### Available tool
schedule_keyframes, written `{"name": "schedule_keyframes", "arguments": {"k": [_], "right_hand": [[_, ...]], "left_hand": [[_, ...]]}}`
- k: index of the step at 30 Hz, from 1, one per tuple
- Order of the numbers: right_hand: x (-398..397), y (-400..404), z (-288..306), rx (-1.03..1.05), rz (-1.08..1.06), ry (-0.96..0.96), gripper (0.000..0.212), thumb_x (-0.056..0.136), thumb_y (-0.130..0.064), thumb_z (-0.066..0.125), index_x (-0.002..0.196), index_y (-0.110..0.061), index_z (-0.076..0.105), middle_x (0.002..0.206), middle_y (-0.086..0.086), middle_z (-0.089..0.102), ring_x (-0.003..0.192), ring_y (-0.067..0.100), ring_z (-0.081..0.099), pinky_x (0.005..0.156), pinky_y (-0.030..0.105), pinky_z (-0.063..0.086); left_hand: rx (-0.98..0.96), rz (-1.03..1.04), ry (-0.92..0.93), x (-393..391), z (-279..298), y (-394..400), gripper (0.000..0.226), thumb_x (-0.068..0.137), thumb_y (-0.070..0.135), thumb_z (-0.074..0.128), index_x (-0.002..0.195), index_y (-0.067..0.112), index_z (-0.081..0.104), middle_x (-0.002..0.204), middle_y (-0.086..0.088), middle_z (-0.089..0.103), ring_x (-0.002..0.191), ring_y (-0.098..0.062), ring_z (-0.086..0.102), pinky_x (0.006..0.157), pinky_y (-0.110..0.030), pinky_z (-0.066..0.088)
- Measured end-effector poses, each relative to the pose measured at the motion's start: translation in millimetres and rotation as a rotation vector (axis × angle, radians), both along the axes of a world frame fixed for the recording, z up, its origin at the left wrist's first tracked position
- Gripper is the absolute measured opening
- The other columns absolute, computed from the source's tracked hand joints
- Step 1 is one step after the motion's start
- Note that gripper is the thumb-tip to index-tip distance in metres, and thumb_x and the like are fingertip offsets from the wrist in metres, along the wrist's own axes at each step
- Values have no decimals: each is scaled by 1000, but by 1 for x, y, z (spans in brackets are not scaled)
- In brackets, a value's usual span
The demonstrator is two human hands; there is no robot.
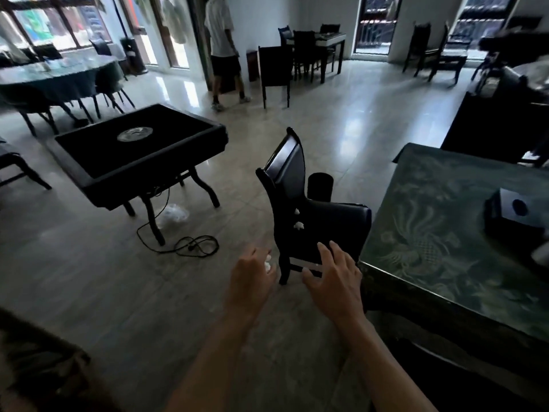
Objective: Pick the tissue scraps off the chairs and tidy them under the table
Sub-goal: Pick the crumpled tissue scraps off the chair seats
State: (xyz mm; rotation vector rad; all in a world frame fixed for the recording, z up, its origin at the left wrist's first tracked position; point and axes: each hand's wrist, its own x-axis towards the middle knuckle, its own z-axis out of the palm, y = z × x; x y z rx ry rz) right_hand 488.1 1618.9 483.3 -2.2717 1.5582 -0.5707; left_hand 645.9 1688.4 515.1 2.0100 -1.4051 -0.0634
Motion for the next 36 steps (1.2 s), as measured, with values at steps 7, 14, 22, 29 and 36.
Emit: {"name": "schedule_keyframes", "arguments": {"k": [7,14,22,29,36], "right_hand": [[38,-91,-3,-9,-129,29,69,88,-53,52,148,-22,36,155,9,34,141,31,32,111,52,33],[79,-200,-6,-1,-257,95,70,88,-53,52,149,-20,35,156,10,34,141,32,32,112,50,31],[94,-317,0,4,-342,123,71,89,-52,53,150,-20,34,157,11,32,143,32,30,115,52,27],[83,-435,-16,2,-343,136,68,88,-51,53,147,-20,36,156,10,34,143,31,31,114,52,29],[70,-553,-40,77,-288,131,70,89,-52,53,148,-22,33,158,8,30,145,30,26,115,51,27]], "left_hand": [[2,-119,56,49,-11,-115,37,81,10,72,118,11,66,105,-11,71,91,-27,68,74,-33,52],[7,-246,55,101,-24,-248,35,80,10,73,114,9,67,107,-13,66,92,-27,66,78,-30,51],[0,-330,107,112,-23,-381,35,80,9,75,114,7,69,108,-11,65,93,-23,69,77,-27,47],[21,-337,78,106,-42,-502,35,81,14,74,115,12,66,107,-6,62,92,-23,67,77,-31,50],[81,-274,80,95,-63,-608,39,81,15,73,120,13,64,107,-7,60,93,-25,64,78,-34,52]]}}
